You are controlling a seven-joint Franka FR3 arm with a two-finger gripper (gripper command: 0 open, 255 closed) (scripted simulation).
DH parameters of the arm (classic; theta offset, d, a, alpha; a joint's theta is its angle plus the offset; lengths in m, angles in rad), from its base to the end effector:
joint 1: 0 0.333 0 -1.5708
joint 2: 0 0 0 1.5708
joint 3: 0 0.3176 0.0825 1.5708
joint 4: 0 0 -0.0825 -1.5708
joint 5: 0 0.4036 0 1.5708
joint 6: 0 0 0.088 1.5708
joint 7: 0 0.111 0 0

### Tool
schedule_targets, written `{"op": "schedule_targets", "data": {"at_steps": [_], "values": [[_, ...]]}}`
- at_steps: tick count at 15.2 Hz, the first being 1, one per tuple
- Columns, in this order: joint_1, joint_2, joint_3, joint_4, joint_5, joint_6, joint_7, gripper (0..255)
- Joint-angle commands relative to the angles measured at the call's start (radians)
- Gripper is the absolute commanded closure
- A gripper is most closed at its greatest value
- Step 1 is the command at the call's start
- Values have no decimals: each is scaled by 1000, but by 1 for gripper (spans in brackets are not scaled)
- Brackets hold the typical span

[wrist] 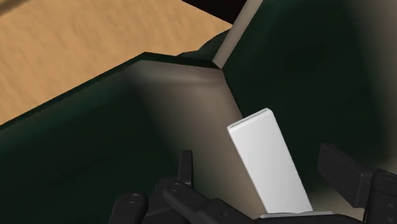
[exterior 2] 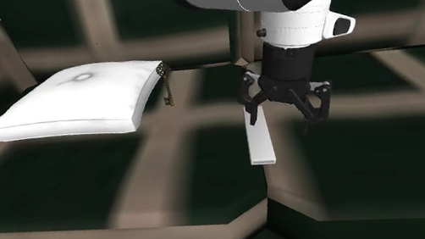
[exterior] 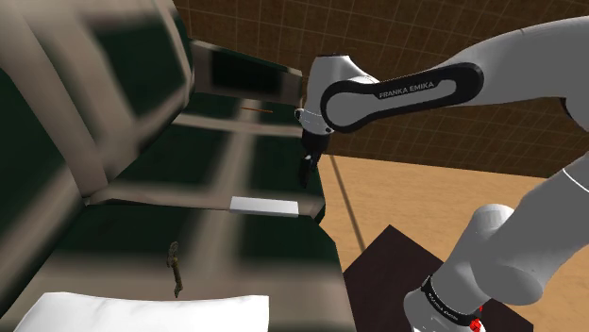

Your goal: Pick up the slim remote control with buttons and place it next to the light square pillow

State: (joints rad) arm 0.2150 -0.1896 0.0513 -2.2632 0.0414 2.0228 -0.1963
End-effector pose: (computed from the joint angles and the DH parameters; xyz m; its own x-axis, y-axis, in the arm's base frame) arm 0.4786 0.1336 0.4228 0.9025 0.4284 -0.0450 0.4271 -0.9035 -0.0361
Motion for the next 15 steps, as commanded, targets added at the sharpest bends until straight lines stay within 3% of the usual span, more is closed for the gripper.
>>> {"op": "schedule_targets", "data": {"at_steps": [1, 10, 15], "values": [[16, 63, 15, 27, 0, 46, -15, 0], [80, 326, 77, 192, -30, 181, -63, 0], [82, 362, 77, 165, -35, 243, -59, 0]]}}
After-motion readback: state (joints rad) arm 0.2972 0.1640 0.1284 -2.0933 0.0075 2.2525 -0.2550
